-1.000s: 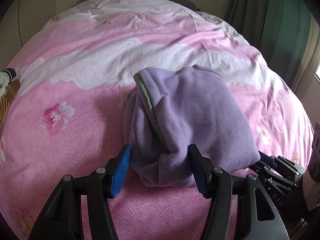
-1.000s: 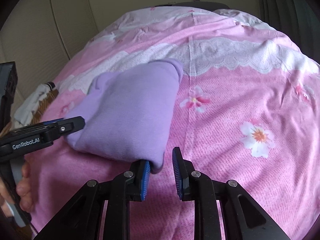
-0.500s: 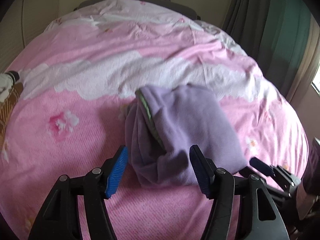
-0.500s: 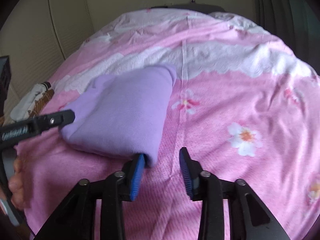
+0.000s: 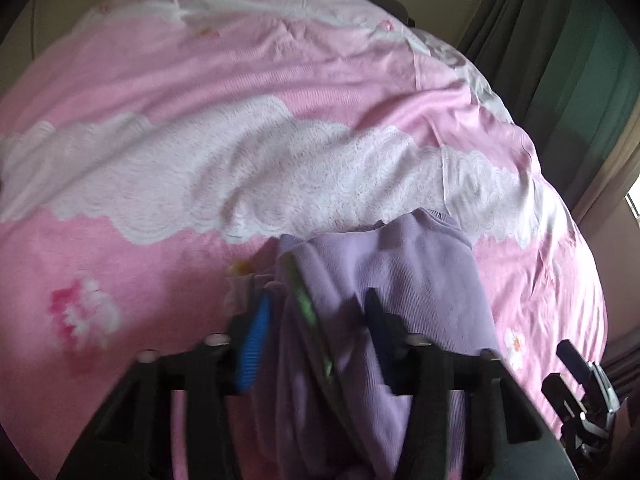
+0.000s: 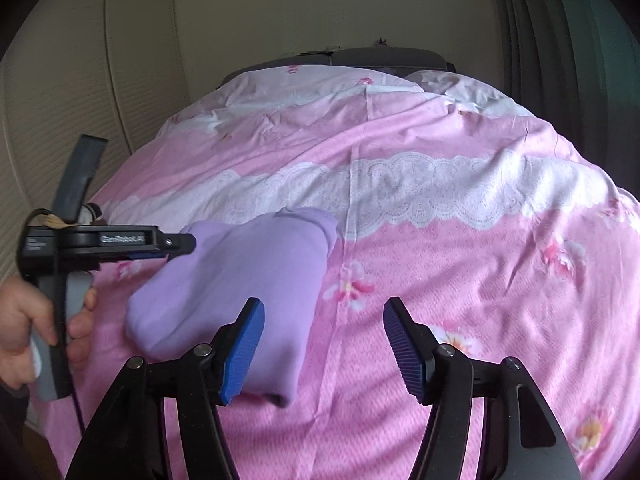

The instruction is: Fold small clothes

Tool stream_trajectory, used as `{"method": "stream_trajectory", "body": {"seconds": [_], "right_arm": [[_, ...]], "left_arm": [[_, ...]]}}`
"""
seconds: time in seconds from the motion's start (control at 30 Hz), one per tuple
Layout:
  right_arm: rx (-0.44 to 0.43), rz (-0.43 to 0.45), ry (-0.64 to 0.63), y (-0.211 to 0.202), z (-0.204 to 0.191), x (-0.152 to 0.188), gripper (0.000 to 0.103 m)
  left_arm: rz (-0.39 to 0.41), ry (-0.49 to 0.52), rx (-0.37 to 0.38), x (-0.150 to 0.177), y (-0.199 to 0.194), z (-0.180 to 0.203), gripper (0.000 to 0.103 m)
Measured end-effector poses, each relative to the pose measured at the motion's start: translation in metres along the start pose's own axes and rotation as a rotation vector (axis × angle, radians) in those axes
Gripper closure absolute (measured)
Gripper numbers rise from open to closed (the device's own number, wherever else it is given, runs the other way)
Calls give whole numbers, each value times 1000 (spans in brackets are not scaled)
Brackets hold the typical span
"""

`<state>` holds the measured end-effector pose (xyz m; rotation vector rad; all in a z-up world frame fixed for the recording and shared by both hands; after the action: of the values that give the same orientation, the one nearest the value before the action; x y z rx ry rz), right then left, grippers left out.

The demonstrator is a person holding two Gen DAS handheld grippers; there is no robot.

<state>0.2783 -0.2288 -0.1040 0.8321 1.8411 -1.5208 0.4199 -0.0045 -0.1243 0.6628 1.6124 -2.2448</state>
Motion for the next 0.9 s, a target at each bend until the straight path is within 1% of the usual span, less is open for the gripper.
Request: {"method": "stream_trajectory", "body": {"seconds": [0.03, 0.1, 0.17, 0.2, 0.23, 0.33, 0.43, 0.53, 0.57, 0.63, 0.67, 0.7, 0.77, 0.87, 0.9], "right_arm": [[-2, -4, 8, 3, 2, 0, 40], [-11, -14, 19, 11, 3, 2, 40], [-14, -21, 22, 15, 3, 5, 40], [-17, -23, 24, 16, 4, 7, 40], [-22, -24, 27, 18, 4, 9, 40], [-35, -29, 40, 22, 4, 12, 40], [-44, -35, 51, 27, 3, 13, 40], [-45, -42, 50, 29, 2, 14, 40], [-45, -46, 47, 29, 1, 14, 40], [-44, -56, 39, 29, 1, 15, 40], [-44, -58, 36, 28, 2, 15, 40], [-47, -58, 35, 27, 2, 15, 40], [-58, -54, 36, 23, 1, 14, 40], [-75, -36, 23, 15, -4, 13, 40], [-79, -34, 12, 14, -8, 13, 38]], "left_arm": [[-10, -7, 11, -1, 5, -2, 69], [-3, -10, 16, -4, 6, -4, 81], [12, -25, 56, -10, -5, -7, 85], [36, -44, 94, -14, -17, -9, 86], [53, -46, 107, -19, -26, -9, 86], [70, -2, 63, -25, -36, -5, 86], [22, 27, 46, -27, -18, -7, 86], [-30, 45, 20, -20, 7, -13, 85], [-38, 53, 8, -15, 11, -12, 84], [-21, 66, -18, -8, 7, -9, 79], [-12, 74, -32, -5, 3, -6, 72], [-3, 80, -41, -1, -2, -4, 62], [32, 101, -63, 10, -20, 3, 53], [72, 134, -74, 33, -45, 14, 48], [79, 143, -79, 39, -49, 17, 46]]}}
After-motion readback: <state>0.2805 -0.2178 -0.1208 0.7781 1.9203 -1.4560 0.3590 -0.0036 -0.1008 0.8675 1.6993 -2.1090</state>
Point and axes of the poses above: each gripper's, at about its wrist camera, not at the fingertips, and y roughly the way its jaws point, z to its right, x to its underside, the point moved 1 cm from there along y, roughly the way its jaws point, and after that the axes turned 1 degree about -z, right-handed, at the moved point
